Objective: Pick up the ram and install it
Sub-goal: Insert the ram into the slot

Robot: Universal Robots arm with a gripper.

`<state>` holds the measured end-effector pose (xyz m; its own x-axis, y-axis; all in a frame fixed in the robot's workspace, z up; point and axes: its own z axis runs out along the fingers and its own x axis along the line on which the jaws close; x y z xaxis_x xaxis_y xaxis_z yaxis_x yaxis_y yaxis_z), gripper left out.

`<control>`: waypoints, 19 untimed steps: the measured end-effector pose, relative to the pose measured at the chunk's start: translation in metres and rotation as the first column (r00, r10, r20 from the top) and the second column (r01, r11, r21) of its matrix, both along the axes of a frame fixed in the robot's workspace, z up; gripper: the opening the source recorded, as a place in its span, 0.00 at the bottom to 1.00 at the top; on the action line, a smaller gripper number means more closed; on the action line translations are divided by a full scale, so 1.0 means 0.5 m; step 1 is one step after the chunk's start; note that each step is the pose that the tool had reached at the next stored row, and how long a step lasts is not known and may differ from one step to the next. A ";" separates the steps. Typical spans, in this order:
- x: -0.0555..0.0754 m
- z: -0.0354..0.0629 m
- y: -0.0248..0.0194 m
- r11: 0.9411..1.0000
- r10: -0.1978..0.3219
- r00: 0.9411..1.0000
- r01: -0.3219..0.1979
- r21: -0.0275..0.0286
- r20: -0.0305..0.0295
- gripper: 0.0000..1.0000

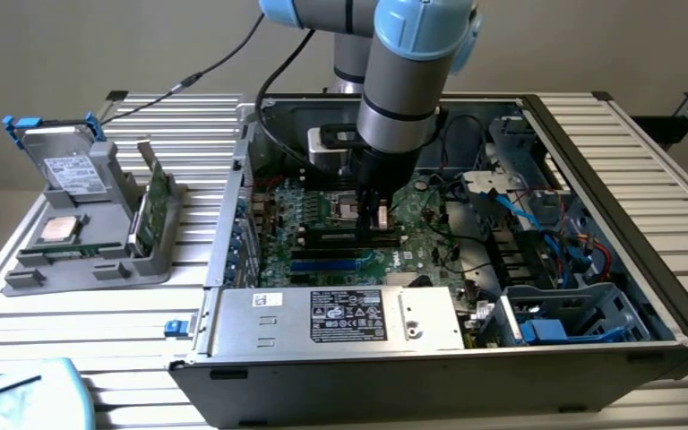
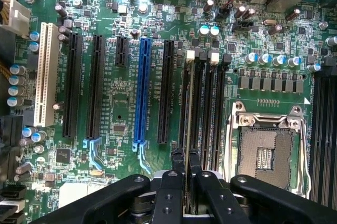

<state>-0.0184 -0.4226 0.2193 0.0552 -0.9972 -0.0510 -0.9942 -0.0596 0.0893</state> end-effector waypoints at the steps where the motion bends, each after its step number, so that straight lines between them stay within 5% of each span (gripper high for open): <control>1: 0.000 0.000 0.0001 1.000 -0.001 1.000 0.001 0.000 0.000 0.15; 19: 0.000 0.001 0.0026 1.000 -0.031 1.000 0.031 0.000 0.000 0.15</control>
